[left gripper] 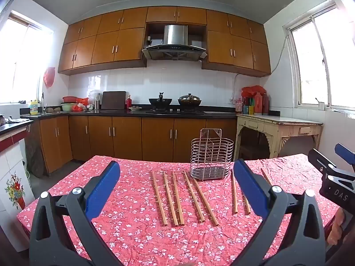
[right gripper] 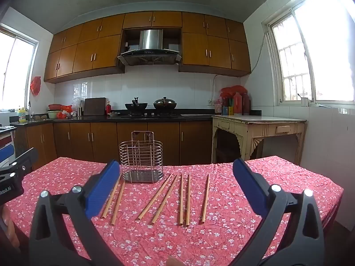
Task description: Organize utensils
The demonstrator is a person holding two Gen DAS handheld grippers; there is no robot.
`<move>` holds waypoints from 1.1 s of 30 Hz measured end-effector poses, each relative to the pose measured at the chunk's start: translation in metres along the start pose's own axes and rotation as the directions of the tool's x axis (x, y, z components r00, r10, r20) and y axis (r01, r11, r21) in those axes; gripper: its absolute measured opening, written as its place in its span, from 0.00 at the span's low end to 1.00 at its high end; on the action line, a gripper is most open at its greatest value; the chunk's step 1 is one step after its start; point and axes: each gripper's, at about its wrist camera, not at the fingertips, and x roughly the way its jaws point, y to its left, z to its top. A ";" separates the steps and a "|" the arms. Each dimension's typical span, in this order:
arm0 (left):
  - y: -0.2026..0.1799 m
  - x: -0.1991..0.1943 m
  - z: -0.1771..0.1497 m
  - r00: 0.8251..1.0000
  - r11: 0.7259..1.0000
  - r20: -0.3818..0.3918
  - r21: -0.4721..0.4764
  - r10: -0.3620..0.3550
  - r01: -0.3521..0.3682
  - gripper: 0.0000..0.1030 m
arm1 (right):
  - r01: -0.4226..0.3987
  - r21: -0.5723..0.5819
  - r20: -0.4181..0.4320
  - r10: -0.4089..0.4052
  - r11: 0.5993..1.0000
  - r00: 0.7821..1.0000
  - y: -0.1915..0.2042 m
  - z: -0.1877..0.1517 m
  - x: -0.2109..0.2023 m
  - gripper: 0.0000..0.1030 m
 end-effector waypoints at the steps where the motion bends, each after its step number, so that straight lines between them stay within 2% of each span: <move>1: 0.000 0.000 0.000 1.000 1.000 -0.001 0.000 0.001 -0.001 0.98 | 0.000 0.000 0.000 0.000 1.000 1.000 0.000 0.000 0.000 0.96; 33: 0.000 0.004 -0.006 1.000 1.000 -0.011 -0.013 -0.005 0.005 0.98 | -0.002 0.009 -0.018 0.002 1.000 1.000 -0.003 0.000 -0.002 0.96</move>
